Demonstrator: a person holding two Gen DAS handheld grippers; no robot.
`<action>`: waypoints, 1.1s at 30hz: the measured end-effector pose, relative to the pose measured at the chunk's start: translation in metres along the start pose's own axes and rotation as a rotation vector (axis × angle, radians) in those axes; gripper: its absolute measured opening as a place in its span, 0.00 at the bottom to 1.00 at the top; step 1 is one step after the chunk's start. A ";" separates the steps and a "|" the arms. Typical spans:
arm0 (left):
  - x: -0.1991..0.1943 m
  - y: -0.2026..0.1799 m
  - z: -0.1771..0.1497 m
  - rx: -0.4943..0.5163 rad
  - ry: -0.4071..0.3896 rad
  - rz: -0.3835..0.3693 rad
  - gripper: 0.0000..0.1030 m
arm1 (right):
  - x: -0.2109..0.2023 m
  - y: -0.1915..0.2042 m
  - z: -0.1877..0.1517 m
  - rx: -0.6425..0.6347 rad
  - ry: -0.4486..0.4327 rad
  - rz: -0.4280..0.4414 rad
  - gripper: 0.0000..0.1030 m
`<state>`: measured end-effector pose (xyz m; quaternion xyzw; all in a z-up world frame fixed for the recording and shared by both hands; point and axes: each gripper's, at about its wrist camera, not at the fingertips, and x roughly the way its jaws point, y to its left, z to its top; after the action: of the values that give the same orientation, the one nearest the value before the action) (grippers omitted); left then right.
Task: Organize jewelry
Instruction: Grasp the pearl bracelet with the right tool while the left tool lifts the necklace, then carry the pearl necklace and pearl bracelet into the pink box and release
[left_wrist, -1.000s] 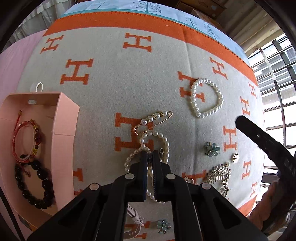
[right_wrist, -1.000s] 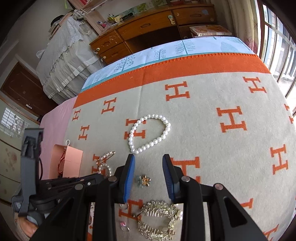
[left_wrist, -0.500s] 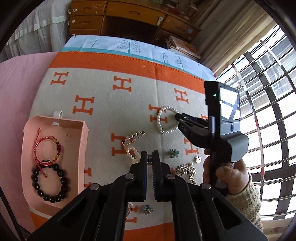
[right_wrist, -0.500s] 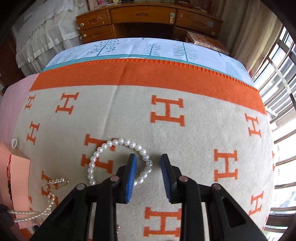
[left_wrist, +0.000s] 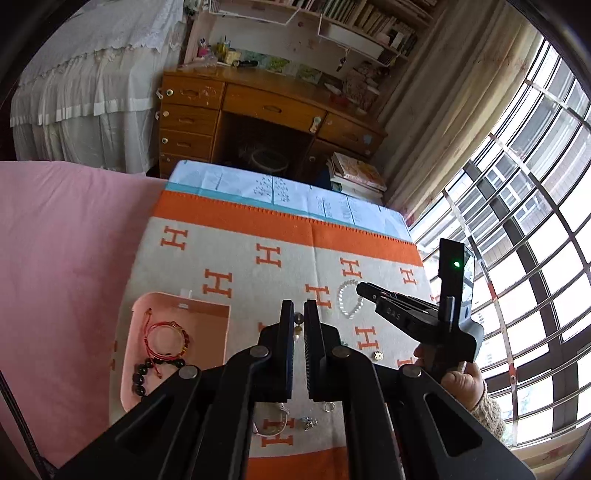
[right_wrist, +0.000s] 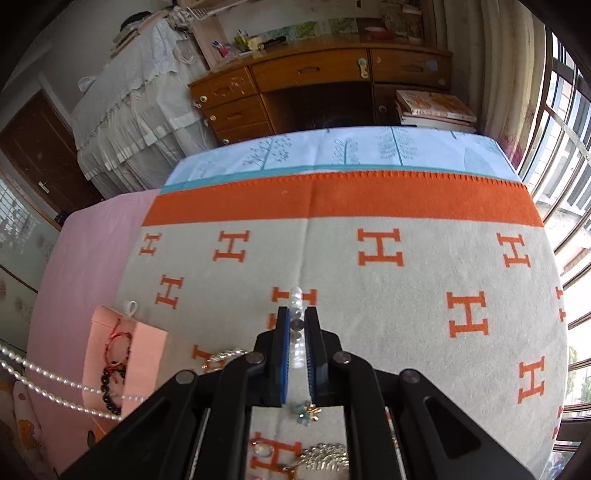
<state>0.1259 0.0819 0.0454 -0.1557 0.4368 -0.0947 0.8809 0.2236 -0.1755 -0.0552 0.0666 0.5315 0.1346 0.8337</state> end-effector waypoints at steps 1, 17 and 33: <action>-0.011 0.003 0.002 0.001 -0.022 0.007 0.03 | -0.011 0.008 0.001 -0.014 -0.025 0.018 0.07; -0.048 0.052 -0.001 -0.047 -0.077 0.073 0.03 | -0.070 0.131 -0.009 -0.225 -0.136 0.219 0.07; 0.033 0.093 -0.031 -0.073 0.066 0.149 0.21 | -0.046 0.177 -0.020 -0.303 -0.093 0.214 0.07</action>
<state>0.1236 0.1530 -0.0297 -0.1516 0.4790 -0.0178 0.8644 0.1597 -0.0213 0.0210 0.0024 0.4558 0.2977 0.8388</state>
